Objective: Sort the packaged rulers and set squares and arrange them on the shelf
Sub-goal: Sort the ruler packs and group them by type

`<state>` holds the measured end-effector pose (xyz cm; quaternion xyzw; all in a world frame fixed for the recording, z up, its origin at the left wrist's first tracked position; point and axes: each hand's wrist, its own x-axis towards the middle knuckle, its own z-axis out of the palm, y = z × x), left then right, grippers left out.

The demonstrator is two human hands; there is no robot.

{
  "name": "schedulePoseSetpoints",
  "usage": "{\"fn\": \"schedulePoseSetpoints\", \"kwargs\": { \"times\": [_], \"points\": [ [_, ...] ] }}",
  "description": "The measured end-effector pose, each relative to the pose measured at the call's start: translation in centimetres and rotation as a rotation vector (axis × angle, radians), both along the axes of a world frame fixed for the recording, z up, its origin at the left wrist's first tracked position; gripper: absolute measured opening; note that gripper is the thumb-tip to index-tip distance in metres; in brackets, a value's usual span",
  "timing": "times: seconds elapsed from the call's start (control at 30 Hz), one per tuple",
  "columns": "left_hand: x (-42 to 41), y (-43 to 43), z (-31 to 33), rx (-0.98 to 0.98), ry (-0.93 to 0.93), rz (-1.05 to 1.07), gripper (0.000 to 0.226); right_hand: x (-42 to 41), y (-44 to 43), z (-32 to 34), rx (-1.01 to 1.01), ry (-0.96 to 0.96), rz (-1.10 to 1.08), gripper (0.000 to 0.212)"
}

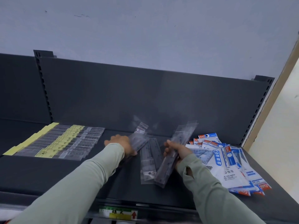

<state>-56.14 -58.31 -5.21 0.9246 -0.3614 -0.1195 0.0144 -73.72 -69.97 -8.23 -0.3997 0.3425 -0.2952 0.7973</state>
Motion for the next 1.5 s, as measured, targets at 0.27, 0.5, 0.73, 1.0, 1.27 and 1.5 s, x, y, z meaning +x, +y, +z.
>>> {"fn": "schedulePoseSetpoints", "kwargs": {
  "times": [0.27, 0.5, 0.73, 1.0, 1.27, 1.5],
  "points": [
    [1.2, -0.4, -1.1, -0.256, 0.157, -0.015, 0.055, 0.8, 0.3, 0.2, 0.023, -0.044, 0.102, 0.019],
    [0.1, -1.5, -0.3, -0.694, 0.258, -0.131, 0.048, 1.7, 0.0, 0.1, 0.095, -0.063, 0.045, 0.021],
    [-2.6, -2.3, -0.6, -1.012, 0.778, -0.206, 0.031, 2.1, 0.0, 0.6, -0.007, -0.071, 0.119, 0.029],
    [-5.5, -2.9, -0.1, -0.879, 0.909, -0.163, 0.031, 3.0, 0.5, 0.6, -0.038, -0.162, 0.076, 0.087],
    [-6.8, -3.2, -0.8, -0.905, 0.965, -0.241, 0.023, 2.7, 0.4, 1.0, 0.04, -0.191, 0.04, 0.038],
    [-6.1, -3.8, 1.3, -1.06, 0.89, -0.062, 0.038, 1.8, 1.4, 1.5, -0.103, -0.117, 0.101, 0.027]
  ]
}}
